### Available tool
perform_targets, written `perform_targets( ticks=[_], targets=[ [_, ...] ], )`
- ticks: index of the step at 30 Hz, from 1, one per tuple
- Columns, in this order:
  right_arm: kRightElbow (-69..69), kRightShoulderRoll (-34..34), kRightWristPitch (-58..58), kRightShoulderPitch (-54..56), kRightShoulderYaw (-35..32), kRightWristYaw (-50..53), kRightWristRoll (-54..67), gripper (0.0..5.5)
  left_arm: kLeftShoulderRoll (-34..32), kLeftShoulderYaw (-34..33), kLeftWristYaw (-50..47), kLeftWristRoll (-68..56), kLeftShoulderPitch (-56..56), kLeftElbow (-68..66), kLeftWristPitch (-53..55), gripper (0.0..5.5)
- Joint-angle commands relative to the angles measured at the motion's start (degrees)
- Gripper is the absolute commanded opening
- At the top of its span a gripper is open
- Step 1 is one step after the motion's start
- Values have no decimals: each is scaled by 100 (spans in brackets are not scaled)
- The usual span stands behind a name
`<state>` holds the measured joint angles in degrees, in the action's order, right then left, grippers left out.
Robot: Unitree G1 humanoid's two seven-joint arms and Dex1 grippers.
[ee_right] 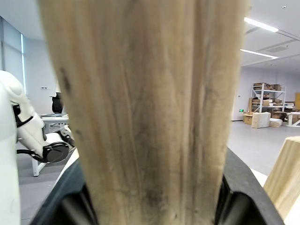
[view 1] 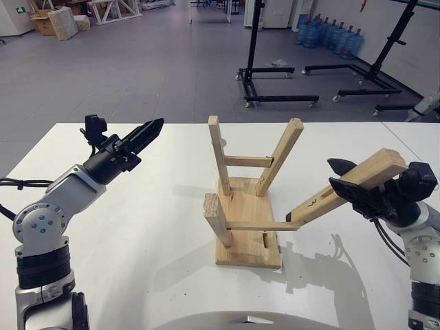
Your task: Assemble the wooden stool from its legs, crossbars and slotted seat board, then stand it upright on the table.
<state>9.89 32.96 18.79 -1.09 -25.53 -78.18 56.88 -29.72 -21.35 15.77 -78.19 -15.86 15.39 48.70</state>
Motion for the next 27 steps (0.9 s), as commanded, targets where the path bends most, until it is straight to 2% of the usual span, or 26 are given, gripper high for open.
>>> perform_targets(
  ticks=[1, 5, 9, 22, 27],
  targets=[
    [402, -424, -261, -353, 73, 55, 29, 205, -111, 95, 45, 79, 5, -1, 135, 361],
    [888, -803, -481, -623, 384, 224, -92, 205, -217, 81, 96, 74, -27, -72, 209, 361],
    [1403, -744, -384, -690, 392, 458, 121, 205, -333, 67, 137, 55, -67, -119, 299, 361],
    [1125, -693, -624, -1114, 540, 229, -131, 205, -295, 276, 161, 115, -93, -33, 289, 361],
    [1121, -950, -782, -1233, 855, 191, -231, 205, -294, 306, 179, 135, -103, -40, 301, 361]
  ],
)
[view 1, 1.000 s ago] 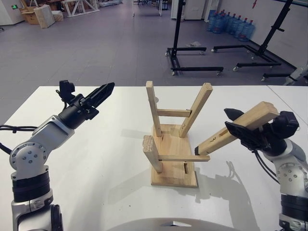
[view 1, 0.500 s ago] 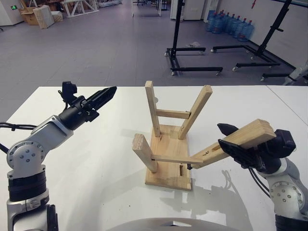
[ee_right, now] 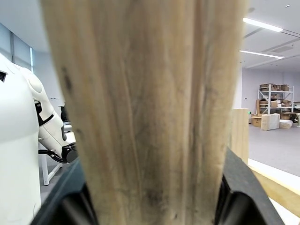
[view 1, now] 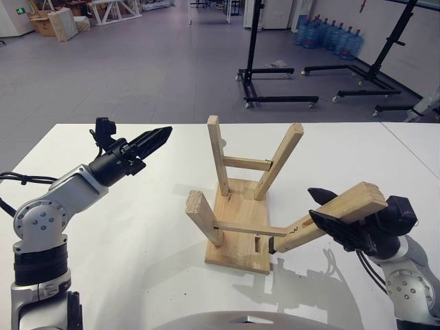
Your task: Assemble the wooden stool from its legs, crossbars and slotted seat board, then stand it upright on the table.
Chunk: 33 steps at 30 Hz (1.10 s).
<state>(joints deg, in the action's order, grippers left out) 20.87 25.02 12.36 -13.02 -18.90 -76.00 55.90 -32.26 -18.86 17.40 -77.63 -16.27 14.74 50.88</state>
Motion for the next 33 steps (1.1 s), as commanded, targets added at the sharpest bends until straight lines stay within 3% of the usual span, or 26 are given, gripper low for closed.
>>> perform_targets(
  ticks=[1, 8, 15, 33],
  targets=[
    [38, -216, -178, -49, 269, -7, -165, 205, -39, 64, 20, 85, -72, 18, 86, 361],
    [-11, -444, -496, -34, 622, 44, -419, 205, -23, 127, 41, 115, -77, 30, 92, 361],
    [-162, -453, -669, 180, 572, 181, -425, 205, 5, 184, 49, 140, -80, 49, 83, 361],
    [-221, -683, -1180, -331, 1058, 155, -786, 205, 46, 235, 96, 234, -1, 114, 57, 361]
  ],
)
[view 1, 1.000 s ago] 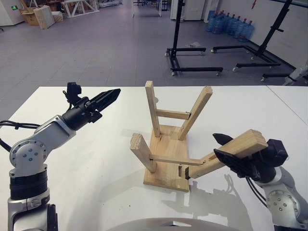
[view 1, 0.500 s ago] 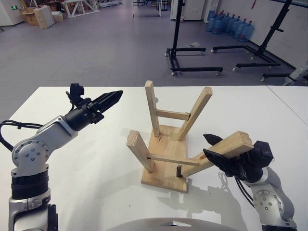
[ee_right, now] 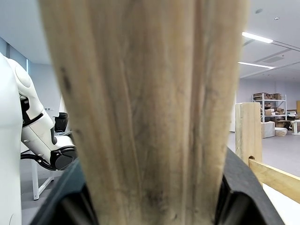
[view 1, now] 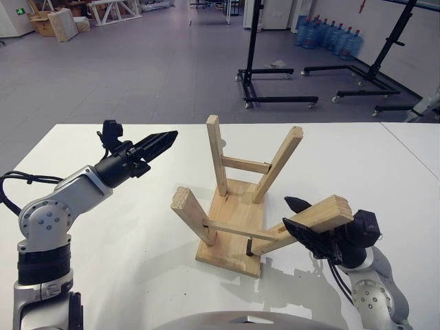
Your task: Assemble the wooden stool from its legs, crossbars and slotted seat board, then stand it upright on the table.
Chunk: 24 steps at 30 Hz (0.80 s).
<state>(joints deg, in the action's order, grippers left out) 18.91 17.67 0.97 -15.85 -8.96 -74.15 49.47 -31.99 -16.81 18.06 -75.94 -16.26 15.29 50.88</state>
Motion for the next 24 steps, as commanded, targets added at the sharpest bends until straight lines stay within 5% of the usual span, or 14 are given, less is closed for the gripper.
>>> perform_targets(
  ticks=[1, 24],
  targets=[
    [-24, 63, -53, -49, 72, -27, -142, 205, 24, 29, 26, 63, -3, 60, 52, 361],
    [-37, 263, -291, 63, 10, -68, -160, 205, 89, 83, 31, 141, 41, 125, 40, 361]
  ],
)
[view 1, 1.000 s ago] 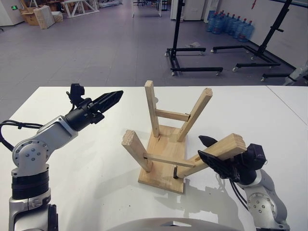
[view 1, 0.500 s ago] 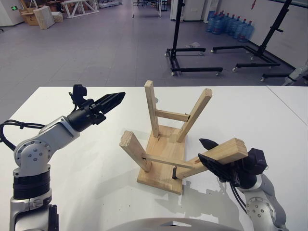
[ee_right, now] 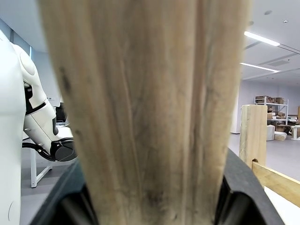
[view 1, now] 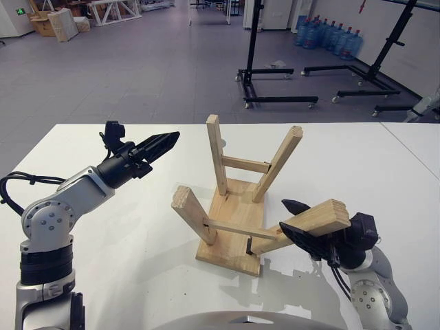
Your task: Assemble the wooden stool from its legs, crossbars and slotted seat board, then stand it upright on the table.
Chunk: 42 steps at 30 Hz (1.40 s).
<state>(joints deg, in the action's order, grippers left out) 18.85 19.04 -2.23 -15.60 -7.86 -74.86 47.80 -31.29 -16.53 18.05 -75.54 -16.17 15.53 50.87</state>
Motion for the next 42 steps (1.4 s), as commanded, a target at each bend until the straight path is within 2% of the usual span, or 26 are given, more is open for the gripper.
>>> perform_targets(
  ticks=[1, 9, 23, 35, 42],
  targets=[
    [-31, 153, 38, 56, -101, -11, 17, 205, 20, 57, 32, 106, 34, 106, 41, 361],
    [312, 86, -136, -92, 394, 7, -383, 205, 38, 73, 57, 162, 34, 136, 61, 361],
    [77, 94, -855, -247, 806, 183, -946, 205, 101, 91, 95, 253, 55, 172, 50, 361],
    [261, -19, -470, 257, 1194, 856, -856, 205, 154, 117, 91, 337, 64, 217, 35, 361],
    [170, -154, -646, 498, 1579, 1305, -1558, 205, 208, -137, -298, 525, -317, -9, -176, 361]
  ],
)
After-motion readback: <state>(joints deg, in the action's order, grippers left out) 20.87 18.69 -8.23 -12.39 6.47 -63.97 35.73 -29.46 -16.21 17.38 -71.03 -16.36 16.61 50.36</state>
